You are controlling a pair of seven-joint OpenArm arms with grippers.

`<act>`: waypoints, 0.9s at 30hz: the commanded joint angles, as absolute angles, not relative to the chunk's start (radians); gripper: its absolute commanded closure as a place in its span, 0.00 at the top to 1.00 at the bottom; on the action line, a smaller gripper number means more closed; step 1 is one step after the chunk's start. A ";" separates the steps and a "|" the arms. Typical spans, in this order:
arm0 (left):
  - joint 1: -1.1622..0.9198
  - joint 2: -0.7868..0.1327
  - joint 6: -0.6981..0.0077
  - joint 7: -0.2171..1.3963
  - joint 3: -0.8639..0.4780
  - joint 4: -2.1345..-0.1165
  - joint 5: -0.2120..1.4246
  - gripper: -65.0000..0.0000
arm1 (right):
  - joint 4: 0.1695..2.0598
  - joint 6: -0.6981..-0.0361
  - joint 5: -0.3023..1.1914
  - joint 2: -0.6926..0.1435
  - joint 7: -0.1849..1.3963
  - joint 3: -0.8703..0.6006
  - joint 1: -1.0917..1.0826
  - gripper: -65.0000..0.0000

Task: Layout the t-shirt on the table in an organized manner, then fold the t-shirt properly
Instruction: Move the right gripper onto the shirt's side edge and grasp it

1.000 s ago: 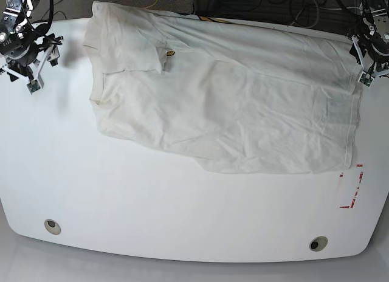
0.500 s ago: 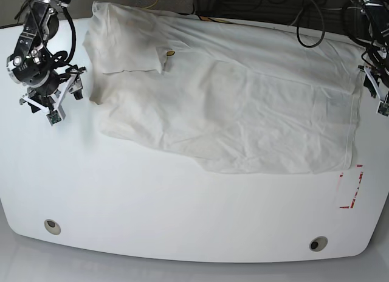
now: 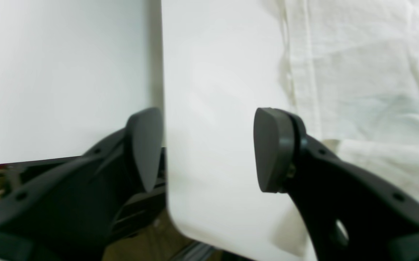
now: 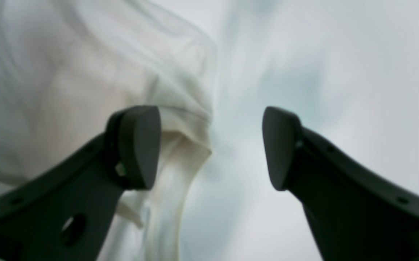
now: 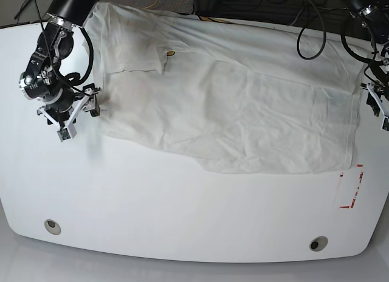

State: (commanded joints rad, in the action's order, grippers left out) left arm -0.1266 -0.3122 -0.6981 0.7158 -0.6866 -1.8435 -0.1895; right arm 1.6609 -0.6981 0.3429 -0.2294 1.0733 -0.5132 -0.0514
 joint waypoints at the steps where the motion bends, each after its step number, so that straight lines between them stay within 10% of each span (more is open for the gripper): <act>1: -0.127 -0.312 -0.698 0.716 -0.687 -1.844 -0.191 0.56 | 1.647 -0.698 0.344 -0.228 1.066 -0.513 -0.056 0.65; 27: -0.162 -0.286 -0.698 0.716 -0.687 -1.844 -0.191 0.56 | 1.389 -0.698 0.343 -0.203 0.954 -0.510 -0.077 0.64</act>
